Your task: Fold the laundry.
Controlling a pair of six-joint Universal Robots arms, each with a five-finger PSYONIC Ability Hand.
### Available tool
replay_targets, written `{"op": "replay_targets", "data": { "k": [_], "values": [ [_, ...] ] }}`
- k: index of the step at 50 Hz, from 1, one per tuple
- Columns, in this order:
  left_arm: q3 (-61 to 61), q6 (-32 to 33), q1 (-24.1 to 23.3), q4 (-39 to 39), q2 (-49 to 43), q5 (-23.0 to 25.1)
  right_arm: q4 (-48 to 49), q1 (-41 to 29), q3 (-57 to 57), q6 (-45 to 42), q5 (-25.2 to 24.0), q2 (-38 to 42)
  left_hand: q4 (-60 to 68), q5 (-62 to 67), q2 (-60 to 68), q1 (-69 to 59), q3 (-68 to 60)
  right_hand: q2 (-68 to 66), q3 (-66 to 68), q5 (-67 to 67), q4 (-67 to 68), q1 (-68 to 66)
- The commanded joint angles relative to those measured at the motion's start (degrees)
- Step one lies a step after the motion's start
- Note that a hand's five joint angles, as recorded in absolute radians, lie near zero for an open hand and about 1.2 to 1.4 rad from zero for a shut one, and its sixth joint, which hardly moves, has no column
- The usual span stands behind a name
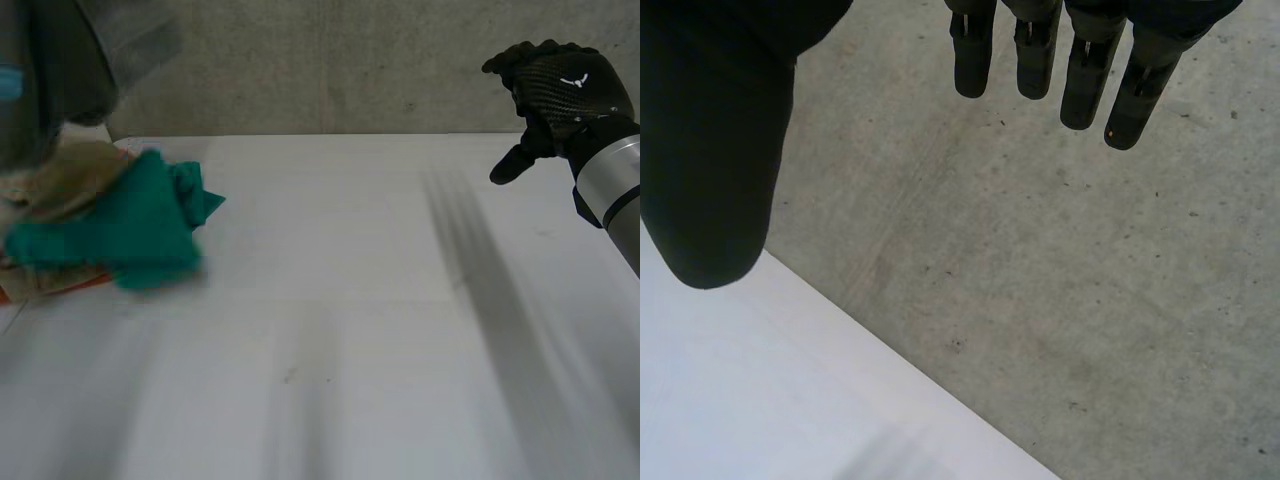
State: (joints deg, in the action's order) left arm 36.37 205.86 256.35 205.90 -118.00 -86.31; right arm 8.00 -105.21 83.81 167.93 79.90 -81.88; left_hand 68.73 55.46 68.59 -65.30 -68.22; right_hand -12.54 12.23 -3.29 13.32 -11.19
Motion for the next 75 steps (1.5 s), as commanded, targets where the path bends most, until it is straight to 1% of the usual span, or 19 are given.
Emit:
{"op": "replay_targets", "data": {
  "k": [1, 4, 10, 11, 12, 15, 16, 18, 20, 34, 40, 44, 49, 56, 65, 69, 71, 74, 75],
  "values": [
    [13.9, -2.9, -11.7, 0.4, 9.9, 0.7, 0.0, 0.3, -0.4, 0.0, 0.0, -0.5, 11.3, 14.5, 11.4, -14.7, -11.8, 2.5, -2.2, 3.3, -3.3, 1.2],
    [18.7, -6.2, -15.1, 0.4, 12.5, 0.7, 0.0, 0.3, -0.5, 0.0, 0.0, -0.6, 11.3, 14.5, 11.4, -14.7, -11.8, 2.5, -2.2, 3.3, -3.3, 1.2],
    [24.4, -12.9, -19.9, -0.3, 11.4, 0.9, 0.0, 0.3, -0.6, 0.0, 0.0, -0.6, 11.3, 14.5, 11.4, -14.7, -11.8, 2.5, -2.2, 3.3, -3.3, 1.2],
    [25.3, -13.9, -20.6, -0.4, 10.8, 0.9, 0.0, 0.3, -0.6, 0.0, 0.0, -0.6, 5.5, 8.7, 5.6, -8.9, -6.0, 2.5, -2.2, 3.3, -3.3, 1.2],
    [27.2, -15.8, -21.8, -1.1, 9.3, 0.9, 0.0, 0.3, -0.6, 0.0, 0.0, -0.6, -12.4, -9.1, -12.3, 9.0, 11.9, 2.5, -2.2, 3.3, -3.3, 1.2],
    [29.6, -18.6, -23.9, -3.3, 7.1, 1.1, 0.0, 0.3, -0.7, 0.0, 0.0, -0.6, -36.2, -33.0, -36.1, 32.8, 35.7, 2.5, -2.2, 3.3, -3.3, 1.2],
    [30.9, -19.8, -25.1, -5.1, 5.9, 2.3, 0.0, 0.3, -0.7, 0.0, 0.0, -0.6, -49.1, -45.9, -49.0, 45.7, 48.6, 2.5, -2.2, 3.3, -3.3, 1.2],
    [32.3, -20.5, -25.6, -6.3, 4.9, 3.7, 0.0, 0.3, -0.7, 0.0, 0.0, -0.6, -54.8, -51.5, -54.7, 51.4, 54.3, 2.5, -2.2, 3.3, -3.3, 1.2],
    [33.8, -20.7, -25.2, -7.4, 4.0, 5.8, 0.0, 0.3, -0.7, 0.0, 0.0, -0.5, -55.0, -51.7, -54.8, 51.6, 54.5, 2.5, -2.2, 3.3, -3.3, 1.2],
    [39.6, -18.9, -17.6, -10.2, 5.4, 5.1, -3.3, -0.5, -0.4, -2.3, -1.1, 0.5, -54.1, -50.9, -54.0, 50.7, 53.6, 2.5, -2.2, 3.3, -3.3, 1.2],
    [45.7, -11.4, -11.5, -13.7, 5.8, 1.0, -11.5, -1.3, 0.4, -7.6, -3.1, 1.8, -54.0, -50.7, -53.8, 50.5, 53.5, 2.5, -2.2, 3.3, -3.3, 1.2],
    [49.5, -5.6, -9.5, -13.9, 4.3, -0.1, -15.5, -6.9, 1.4, -10.1, -4.4, 4.4, -53.5, -50.2, -53.3, 50.0, 53.0, 2.5, -2.2, 3.3, -3.3, 1.2],
    [52.7, -1.1, -6.2, -13.9, 1.7, 0.0, -15.0, -13.3, 3.1, -11.7, -3.1, 10.3, -51.3, -48.0, -51.1, 47.9, 50.8, 2.5, -2.2, 3.3, -3.3, 1.2],
    [53.5, -0.8, -5.6, -14.0, -1.3, 0.2, -11.2, -14.1, 3.5, -12.0, 0.8, 16.2, -46.1, -42.8, -45.9, 42.6, 45.6, 2.5, -2.2, 3.3, -3.3, 1.2],
    [52.9, -0.5, -5.6, -13.9, -5.7, 0.2, -9.6, -13.6, 3.4, -12.0, 2.7, 16.8, -37.3, -34.1, -37.2, 33.9, 36.8, 2.5, -2.2, 3.3, -3.3, 1.2],
    [52.3, 0.0, -5.6, -13.7, -7.7, 0.2, -9.4, -13.4, 3.5, -12.0, 2.8, 16.7, -27.9, -24.6, -27.8, 24.5, 27.4, 2.5, -2.2, 3.3, -3.3, 1.2],
    [51.7, 0.0, -5.6, -13.6, -8.3, 0.0, -9.2, -13.4, 3.5, -12.0, 2.8, 16.7, -16.5, -13.3, -16.4, 13.1, 16.0, 2.5, -2.2, 3.3, -3.3, 1.2],
    [50.6, 0.0, -5.2, -13.3, -8.3, -1.0, -9.2, -13.4, 3.5, -12.0, 3.0, 16.7, 11.2, 14.4, 11.3, -14.6, -11.7, 2.5, -2.2, 3.3, -3.3, 1.2],
    [50.3, 0.0, -5.0, -13.2, -8.1, -1.4, -9.2, -13.4, 3.5, -12.0, 3.0, 16.6, 11.3, 14.5, 11.4, -14.7, -11.8, 2.5, -2.2, 3.3, -3.3, 1.2]
  ]
}}
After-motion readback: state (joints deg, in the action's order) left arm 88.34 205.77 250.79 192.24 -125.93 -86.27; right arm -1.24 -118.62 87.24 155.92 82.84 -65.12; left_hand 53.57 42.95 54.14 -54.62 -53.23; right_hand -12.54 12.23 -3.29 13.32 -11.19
